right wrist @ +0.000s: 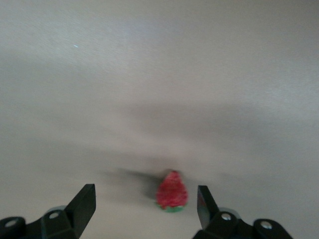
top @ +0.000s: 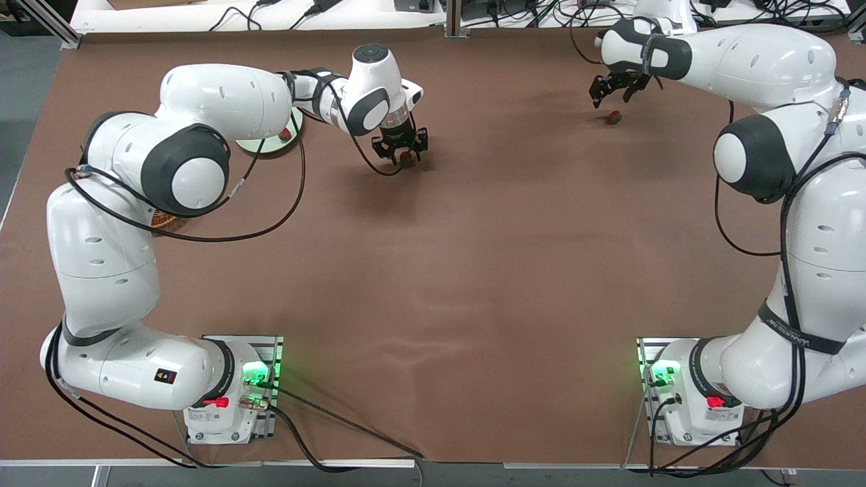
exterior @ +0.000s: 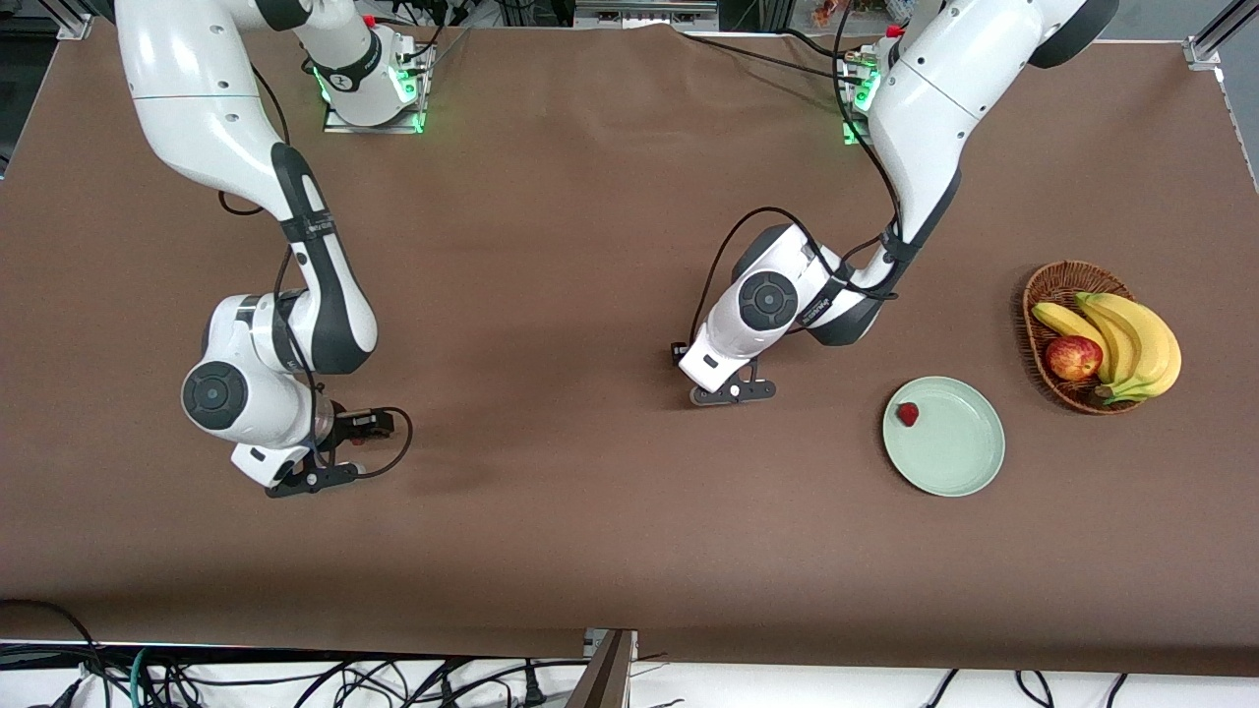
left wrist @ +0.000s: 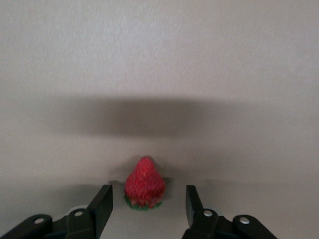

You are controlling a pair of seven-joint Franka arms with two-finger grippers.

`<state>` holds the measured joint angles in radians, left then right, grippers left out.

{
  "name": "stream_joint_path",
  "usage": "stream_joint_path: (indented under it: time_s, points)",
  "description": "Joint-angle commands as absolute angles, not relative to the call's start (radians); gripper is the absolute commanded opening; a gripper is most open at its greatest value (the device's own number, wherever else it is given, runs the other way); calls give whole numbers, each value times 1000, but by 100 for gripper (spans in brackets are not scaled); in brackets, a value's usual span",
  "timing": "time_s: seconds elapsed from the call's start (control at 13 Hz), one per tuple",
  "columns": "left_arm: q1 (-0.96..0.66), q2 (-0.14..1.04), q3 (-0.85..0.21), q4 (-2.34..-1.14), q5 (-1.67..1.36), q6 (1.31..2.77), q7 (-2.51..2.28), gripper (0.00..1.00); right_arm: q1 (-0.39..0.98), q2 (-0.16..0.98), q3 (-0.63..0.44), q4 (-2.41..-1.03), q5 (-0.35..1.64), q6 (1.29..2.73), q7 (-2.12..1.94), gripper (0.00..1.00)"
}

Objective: Collect all strawberries into plate
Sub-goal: 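Carry the strawberry to the plate with the left gripper while the right gripper grasps another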

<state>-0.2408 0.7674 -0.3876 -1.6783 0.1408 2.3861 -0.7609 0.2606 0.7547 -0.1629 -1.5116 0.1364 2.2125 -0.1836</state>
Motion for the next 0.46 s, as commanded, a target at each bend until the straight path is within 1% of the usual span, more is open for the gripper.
stream_joint_path:
  time_s: [0.0,0.08,0.15,0.23,0.31,0.39]
  points:
    - [-250,775,-368,-1675,181,2411,-776,63,241,744,-155,-1587,129,2291,-236,87]
    - [-252,775,-370,-1677,181,2410,-778,52,241,744,-156,-1600,129,2308,-245,83]
    - [-252,775,-370,-1678,181,2410,-779,36,239,745,-155,-1603,130,2313,-247,79]
    - [-245,775,-370,-1680,181,2408,-781,26,239,746,-155,-1608,132,2313,-247,73]
    - [-242,772,-371,-1680,181,2405,-781,23,239,746,-155,-1618,133,2315,-247,66]
    - [-241,769,-371,-1680,176,2399,-788,15,239,744,-155,-1621,133,2313,-247,57]
